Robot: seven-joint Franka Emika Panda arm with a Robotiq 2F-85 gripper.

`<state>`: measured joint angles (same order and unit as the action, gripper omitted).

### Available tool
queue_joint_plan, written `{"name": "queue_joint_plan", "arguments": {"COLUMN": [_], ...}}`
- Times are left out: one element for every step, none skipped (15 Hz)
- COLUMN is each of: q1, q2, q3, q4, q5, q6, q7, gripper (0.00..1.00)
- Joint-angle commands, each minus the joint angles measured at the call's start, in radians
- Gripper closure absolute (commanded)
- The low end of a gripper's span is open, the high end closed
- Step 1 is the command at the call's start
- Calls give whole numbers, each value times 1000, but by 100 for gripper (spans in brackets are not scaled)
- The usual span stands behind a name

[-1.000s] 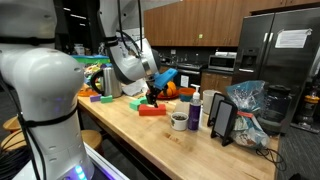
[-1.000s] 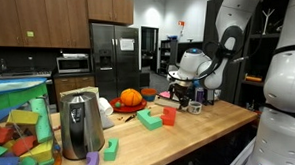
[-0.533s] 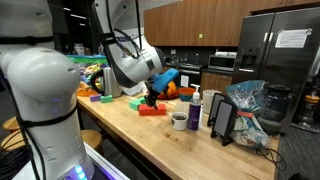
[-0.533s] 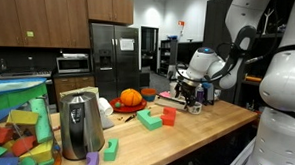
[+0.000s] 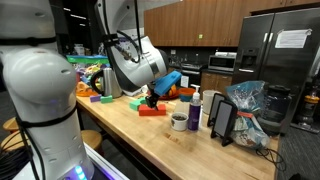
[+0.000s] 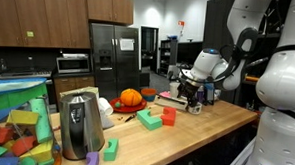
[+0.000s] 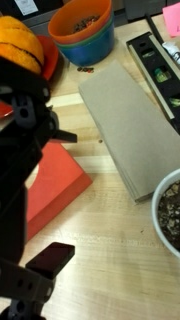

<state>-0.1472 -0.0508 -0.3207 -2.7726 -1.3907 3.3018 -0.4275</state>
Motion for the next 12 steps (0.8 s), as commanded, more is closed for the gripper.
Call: {"name": "queue_joint_plan", "arguments": {"q1": [-39,-41,-42,-45,-45,-45,-45,-45,-45,-43,-43,-42], "q2": [59,75,92,103,116,127,139,153,165,183,196,207], "q3": [25,30,34,38,44,48,55,63,69,77,84,92], "q4": [20,26,33,38,47,53,63,75,84,97,109,123], "q5": [10,14,16,17,19,21,26,34,38,46,53,63], "q6": [46,53,59,62,66,67,69,71,71,70,68,64], "q7": [-2,0,-1,-1,0,0,1,2,2,3,2,3], "gripper": [0,0,0,0,0,0,0,0,0,0,0,0]}}
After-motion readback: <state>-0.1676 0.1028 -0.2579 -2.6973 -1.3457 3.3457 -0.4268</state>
